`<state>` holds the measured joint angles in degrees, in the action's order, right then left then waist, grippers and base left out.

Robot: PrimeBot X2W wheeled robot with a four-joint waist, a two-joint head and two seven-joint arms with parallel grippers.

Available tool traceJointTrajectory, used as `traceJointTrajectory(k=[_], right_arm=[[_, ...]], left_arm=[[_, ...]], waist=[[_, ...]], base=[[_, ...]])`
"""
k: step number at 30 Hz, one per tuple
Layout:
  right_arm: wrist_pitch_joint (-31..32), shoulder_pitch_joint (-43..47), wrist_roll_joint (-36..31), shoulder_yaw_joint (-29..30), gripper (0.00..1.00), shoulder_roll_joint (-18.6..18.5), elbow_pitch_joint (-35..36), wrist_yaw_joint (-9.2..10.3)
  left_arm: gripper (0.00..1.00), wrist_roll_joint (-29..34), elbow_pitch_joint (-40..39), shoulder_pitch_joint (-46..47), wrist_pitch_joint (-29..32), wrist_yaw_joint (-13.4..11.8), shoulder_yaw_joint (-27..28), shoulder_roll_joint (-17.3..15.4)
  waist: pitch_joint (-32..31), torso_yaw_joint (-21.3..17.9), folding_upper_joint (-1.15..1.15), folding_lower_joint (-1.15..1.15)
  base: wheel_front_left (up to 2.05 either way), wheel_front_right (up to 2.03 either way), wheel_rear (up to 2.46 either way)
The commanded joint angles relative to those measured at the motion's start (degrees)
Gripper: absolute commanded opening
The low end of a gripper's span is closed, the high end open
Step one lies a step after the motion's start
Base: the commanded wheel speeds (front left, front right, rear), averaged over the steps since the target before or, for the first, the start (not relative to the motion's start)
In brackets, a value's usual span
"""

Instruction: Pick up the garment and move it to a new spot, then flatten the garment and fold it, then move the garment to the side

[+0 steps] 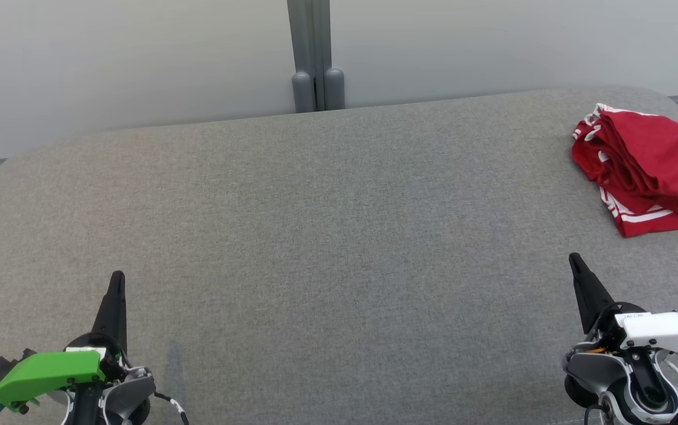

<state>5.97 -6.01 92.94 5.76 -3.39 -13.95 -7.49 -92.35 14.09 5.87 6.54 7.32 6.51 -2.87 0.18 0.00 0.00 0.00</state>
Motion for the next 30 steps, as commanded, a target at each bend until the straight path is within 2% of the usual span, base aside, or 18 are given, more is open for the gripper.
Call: traceJointTrajectory(k=[1, 30], right_arm=[[0.1, -0.3, 0.1, 0.1, 0.00, 0.0, -0.1, 0.00], [0.4, -0.3, -0.3, 0.4, 0.00, 0.2, -0.1, 0.00]], left_arm=[[0.00, -0.1, -0.1, 0.7, 0.2, 0.3, 0.2, 0.0], [0.00, -0.1, -0.1, 0.6, 0.2, 0.3, 0.1, 0.0]], waist=[[0.0, 0.0, 0.00, 0.00], [0.0, 0.0, 0.00, 0.00]], base=[[0.00, 0.00, 0.00], [0.00, 0.00, 0.00]])
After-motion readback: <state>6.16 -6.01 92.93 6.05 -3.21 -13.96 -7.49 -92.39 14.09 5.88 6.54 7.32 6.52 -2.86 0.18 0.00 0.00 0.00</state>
